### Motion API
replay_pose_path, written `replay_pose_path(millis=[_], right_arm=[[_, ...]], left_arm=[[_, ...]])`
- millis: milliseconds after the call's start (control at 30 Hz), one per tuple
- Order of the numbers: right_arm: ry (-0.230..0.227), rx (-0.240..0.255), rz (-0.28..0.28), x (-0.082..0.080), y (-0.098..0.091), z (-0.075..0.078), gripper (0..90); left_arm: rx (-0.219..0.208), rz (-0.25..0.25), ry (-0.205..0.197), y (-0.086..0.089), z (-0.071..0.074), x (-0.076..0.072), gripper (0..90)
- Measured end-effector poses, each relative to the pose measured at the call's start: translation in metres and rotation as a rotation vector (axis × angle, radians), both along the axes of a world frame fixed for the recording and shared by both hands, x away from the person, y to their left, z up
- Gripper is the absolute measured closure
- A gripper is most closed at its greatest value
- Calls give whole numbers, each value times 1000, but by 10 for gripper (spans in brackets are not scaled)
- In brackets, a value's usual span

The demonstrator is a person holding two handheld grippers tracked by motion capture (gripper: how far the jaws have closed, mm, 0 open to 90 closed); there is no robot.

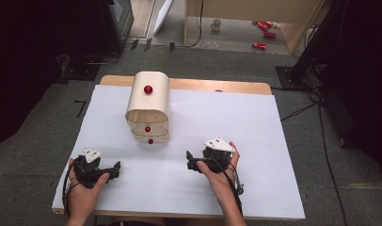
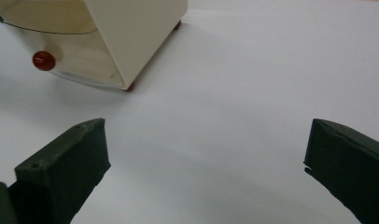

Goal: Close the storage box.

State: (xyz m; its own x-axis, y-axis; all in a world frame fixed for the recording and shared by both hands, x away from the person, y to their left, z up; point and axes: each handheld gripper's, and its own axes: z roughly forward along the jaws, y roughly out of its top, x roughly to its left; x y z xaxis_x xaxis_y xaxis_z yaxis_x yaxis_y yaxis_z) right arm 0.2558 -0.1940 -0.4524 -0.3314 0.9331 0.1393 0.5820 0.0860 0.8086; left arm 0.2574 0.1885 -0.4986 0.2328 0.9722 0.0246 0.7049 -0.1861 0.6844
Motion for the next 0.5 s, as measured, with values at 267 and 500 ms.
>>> replay_pose_path(millis=[267,500], right_arm=[[9,1,-58,-8,-31,-5,0],[20,0,-107,-17,-58,-11,0]], left_arm=[[0,0,0,0,0,0,0],[0,0,0,0,0,0,0]])
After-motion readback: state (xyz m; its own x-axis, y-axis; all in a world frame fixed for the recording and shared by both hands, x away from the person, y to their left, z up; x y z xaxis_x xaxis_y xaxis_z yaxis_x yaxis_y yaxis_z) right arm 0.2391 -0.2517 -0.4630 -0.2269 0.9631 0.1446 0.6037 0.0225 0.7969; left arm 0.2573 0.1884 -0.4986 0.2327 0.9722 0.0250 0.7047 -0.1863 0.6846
